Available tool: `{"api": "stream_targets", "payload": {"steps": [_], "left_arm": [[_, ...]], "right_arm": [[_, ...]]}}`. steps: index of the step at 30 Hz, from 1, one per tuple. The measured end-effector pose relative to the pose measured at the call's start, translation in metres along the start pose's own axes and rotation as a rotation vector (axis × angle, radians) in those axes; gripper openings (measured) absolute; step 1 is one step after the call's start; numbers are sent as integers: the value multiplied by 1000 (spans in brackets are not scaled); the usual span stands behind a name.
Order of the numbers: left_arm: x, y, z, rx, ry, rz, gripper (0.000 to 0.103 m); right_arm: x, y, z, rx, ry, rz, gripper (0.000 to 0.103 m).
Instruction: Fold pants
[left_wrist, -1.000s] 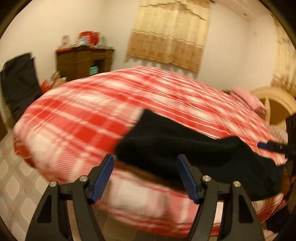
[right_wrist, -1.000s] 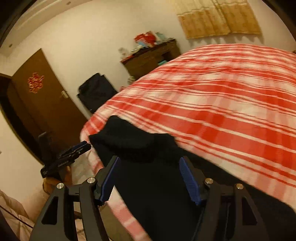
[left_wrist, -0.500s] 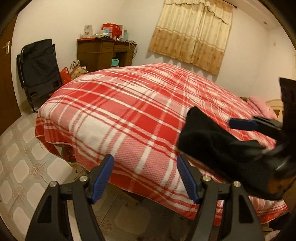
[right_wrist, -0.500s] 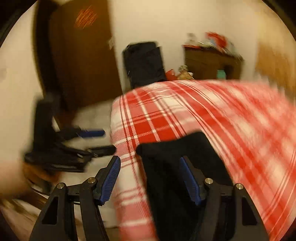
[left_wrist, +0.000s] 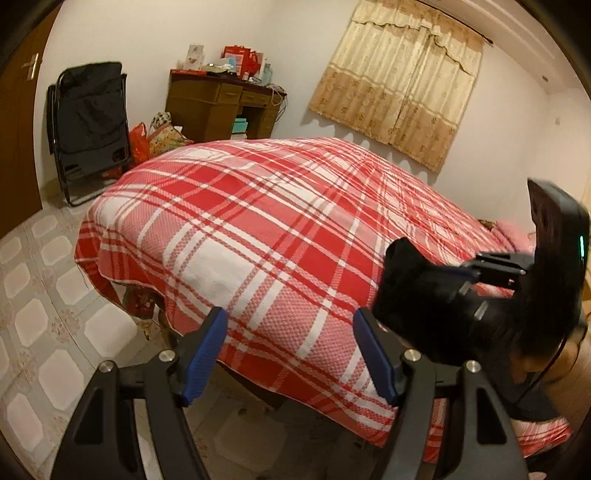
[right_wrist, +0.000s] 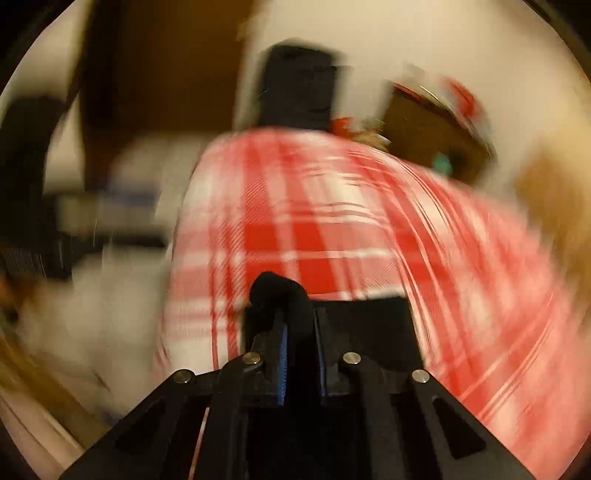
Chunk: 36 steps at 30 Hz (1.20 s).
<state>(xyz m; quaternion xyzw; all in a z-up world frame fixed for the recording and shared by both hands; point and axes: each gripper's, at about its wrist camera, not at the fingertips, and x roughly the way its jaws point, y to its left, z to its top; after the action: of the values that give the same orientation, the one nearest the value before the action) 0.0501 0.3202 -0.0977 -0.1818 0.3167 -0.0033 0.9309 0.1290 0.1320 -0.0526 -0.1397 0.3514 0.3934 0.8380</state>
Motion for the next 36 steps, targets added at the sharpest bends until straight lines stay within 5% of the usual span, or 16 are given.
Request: {"api": "stream_targets", "payload": {"steps": [2,4,12,13,14,16,22,26,30,33,36], "left_arm": [[2,2,-1,-12,8,-6,73],[5,3,-3,-23,15,-12,73],[10,0,-7,-26,31,-11,73],[10,-1,-7,-21,29,-10,73],[10,-2,-7,-18,28,-14,73],[11,-3,-8,-19,35,-23,73],[7,-24,-9,55,23,-52,73],[7,-41,-8,75,35,-116,73],[6,-71,-4,133,22,-183,73],[13,-93,-2,186,5,-189,73],[30,-105,-2,183,14,-162,73]], "right_arm": [[-14,-35,-9,243,-88,72,13],[-20,-44,-13,319,-143,61,13],[26,52,-46,-6,-132,-148,18],[24,61,-52,-44,-179,-186,24],[24,66,-57,-65,-181,-165,56],[27,69,-59,-70,-146,-112,87],[-47,24,-56,160,-248,68,87],[-111,-32,-78,278,-289,10,87],[-163,-120,-118,461,-238,-83,87],[-176,-168,-151,618,-191,6,87],[-163,-176,-163,621,-128,35,87]]}}
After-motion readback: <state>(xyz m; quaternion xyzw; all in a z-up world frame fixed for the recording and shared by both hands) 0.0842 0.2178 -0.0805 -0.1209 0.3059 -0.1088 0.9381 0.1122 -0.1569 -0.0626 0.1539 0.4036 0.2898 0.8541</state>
